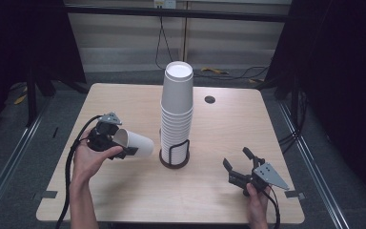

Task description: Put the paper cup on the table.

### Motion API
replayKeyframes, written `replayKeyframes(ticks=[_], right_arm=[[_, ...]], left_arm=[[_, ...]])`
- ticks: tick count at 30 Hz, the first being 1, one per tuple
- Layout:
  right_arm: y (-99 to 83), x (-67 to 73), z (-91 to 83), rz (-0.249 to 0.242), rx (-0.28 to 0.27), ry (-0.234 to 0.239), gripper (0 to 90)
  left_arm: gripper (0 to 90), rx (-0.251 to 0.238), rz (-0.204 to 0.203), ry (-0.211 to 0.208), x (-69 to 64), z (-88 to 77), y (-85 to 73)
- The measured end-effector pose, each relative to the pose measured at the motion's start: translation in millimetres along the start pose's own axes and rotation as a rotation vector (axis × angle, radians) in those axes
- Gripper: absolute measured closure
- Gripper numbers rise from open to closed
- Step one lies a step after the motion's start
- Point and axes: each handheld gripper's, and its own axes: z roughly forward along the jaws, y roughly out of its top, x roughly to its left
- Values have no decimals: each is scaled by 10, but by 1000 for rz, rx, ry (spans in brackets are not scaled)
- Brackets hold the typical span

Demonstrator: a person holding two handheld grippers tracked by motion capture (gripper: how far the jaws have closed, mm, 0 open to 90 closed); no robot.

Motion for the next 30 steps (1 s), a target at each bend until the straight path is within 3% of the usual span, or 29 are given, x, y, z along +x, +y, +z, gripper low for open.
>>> replayKeyframes(ticks=[8,9,10,12,16,18,30], right_arm=[[0,-1,0,0,0,2,135],[0,-1,0,1,0,2,135],[0,-1,0,1,0,2,135],[0,-1,0,0,-1,2,135],[0,-1,0,1,0,2,135],[0,-1,0,1,-1,2,135],[0,-1,0,2,0,2,135]], left_arm=[[69,88,25,17,103,89,110],[68,87,12,13,99,107,123],[68,116,40,17,115,108,145],[67,143,38,31,131,117,175],[65,224,77,55,158,155,237],[65,257,72,60,167,176,260],[60,372,92,74,213,295,324]])
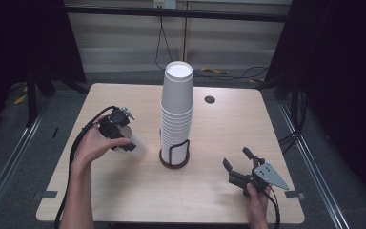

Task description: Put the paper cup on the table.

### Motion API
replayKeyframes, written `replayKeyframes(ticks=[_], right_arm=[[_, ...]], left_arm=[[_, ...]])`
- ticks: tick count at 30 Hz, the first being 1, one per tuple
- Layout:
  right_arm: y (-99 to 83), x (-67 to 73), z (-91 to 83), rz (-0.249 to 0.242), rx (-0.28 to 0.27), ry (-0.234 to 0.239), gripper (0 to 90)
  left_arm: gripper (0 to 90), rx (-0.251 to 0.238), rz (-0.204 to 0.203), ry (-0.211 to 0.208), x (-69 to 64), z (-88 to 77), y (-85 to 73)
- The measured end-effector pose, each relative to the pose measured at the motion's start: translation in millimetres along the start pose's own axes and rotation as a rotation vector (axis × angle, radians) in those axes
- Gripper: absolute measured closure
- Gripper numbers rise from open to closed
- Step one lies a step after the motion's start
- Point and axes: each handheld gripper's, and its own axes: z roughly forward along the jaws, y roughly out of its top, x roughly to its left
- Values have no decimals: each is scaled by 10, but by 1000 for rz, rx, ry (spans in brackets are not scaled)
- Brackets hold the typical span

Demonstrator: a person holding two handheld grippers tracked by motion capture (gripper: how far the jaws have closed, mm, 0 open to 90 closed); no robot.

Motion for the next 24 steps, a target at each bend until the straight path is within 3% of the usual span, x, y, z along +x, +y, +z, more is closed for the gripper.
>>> replayKeyframes(ticks=[5,6,9,22,24], right_arm=[[0,0,0,0,1,-1,135],[0,1,0,1,1,-2,135],[0,1,4,1,0,-4,135],[0,2,0,-1,0,-8,135],[0,3,0,-1,0,-8,135]], left_arm=[[54,27,-12,11,10,83,38],[50,19,-5,15,15,89,50],[52,54,16,17,4,99,122],[42,-90,8,32,-8,228,132],[42,-115,21,32,-19,245,128]])
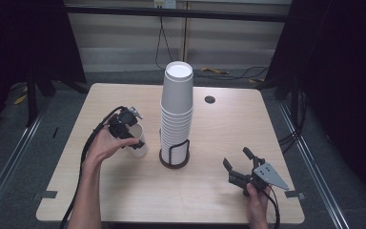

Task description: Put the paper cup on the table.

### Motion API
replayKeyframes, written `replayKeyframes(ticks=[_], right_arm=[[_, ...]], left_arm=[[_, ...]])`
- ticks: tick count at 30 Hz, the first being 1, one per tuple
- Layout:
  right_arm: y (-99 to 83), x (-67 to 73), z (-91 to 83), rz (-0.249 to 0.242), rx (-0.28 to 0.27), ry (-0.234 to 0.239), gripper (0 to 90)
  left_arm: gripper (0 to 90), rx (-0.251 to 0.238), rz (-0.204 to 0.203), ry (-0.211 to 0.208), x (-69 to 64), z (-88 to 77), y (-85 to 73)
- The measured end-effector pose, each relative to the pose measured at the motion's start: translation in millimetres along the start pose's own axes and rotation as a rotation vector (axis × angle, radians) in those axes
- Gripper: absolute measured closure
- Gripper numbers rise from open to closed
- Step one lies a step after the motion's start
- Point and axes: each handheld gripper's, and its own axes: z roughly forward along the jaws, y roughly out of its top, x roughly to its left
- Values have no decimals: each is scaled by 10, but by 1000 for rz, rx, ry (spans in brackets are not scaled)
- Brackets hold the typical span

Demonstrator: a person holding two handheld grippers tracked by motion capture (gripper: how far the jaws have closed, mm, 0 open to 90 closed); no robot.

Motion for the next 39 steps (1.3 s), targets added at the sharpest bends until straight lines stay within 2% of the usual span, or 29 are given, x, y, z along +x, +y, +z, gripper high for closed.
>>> replayKeyframes(ticks=[3,5,8,11,12,13,15,16,18,22,25,27,29,32,33,34,35,37,39], right_arm=[[0,0,0,0,0,0,135],[0,1,0,0,-1,-2,135],[0,2,1,-1,-2,-8,135],[0,3,1,0,0,-7,135],[0,3,1,0,-1,-8,135],[-1,3,0,-1,-2,-7,135],[0,3,0,-1,-2,-7,135],[0,3,0,-1,-1,-7,135],[0,3,0,0,-1,-7,135],[-1,3,0,0,-2,-7,135],[-1,3,0,-2,-2,-7,135],[-1,1,0,-5,-5,-2,136],[-1,-1,1,-5,-7,8,136],[0,0,-1,-3,-2,6,136],[-1,0,0,-3,-3,6,136],[-1,0,-1,-3,-2,5,136],[-1,0,-1,-3,-3,5,135],[-1,0,-1,-2,-3,6,135],[-1,0,-1,-3,-3,5,135]], left_arm=[[43,-34,-18,-10,-13,44,-24],[46,-46,-15,-26,-7,62,-40],[41,-75,-36,-21,-18,85,-56],[37,-104,-31,-18,-29,93,-82],[36,-129,-50,-16,-45,103,-98],[33,-142,-44,-13,-47,110,-109],[30,-151,-46,-4,-55,126,-136],[34,-137,-39,-3,-49,135,-150],[73,-175,-66,-13,-50,167,-185],[76,-220,-70,-15,-57,173,-260],[66,-262,-96,-23,-61,211,-336],[61,-257,-103,-25,-58,247,-388],[107,-275,-122,-33,-74,298,-446],[138,-286,-111,-25,-86,357,-515],[138,-297,-122,-21,-89,359,-536],[138,-315,-141,-43,-89,362,-559],[138,-320,-152,-45,-95,360,-573],[138,-312,-142,-32,-114,367,-597],[145,-316,-150,-20,-132,375,-633]])
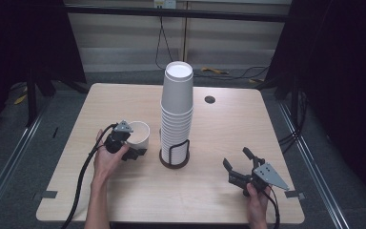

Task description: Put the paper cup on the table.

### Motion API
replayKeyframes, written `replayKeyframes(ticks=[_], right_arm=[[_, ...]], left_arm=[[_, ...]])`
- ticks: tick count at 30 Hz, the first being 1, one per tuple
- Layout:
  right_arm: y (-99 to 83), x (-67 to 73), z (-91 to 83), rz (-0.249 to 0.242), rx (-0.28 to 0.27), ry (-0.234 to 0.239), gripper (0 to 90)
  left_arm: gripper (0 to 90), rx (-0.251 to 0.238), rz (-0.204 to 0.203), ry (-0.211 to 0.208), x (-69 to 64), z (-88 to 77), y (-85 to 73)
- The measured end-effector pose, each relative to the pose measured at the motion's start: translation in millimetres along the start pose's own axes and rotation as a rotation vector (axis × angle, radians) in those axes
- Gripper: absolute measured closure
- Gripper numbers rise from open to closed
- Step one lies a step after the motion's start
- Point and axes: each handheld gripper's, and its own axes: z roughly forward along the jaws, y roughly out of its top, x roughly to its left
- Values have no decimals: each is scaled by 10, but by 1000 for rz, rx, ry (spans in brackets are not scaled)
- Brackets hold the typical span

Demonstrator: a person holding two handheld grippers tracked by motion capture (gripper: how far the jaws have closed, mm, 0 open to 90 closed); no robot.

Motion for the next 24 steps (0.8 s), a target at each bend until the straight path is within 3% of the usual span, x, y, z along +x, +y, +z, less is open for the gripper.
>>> replayKeyframes(ticks=[9,18,24], right_arm=[[0,0,0,0,0,1,135],[0,0,-1,0,0,0,136],[0,0,0,-1,0,2,136]], left_arm=[[154,-20,-65,-5,-32,-15,-144],[154,-99,-87,32,-116,-134,-251],[155,-194,-117,67,-264,-264,-309]])
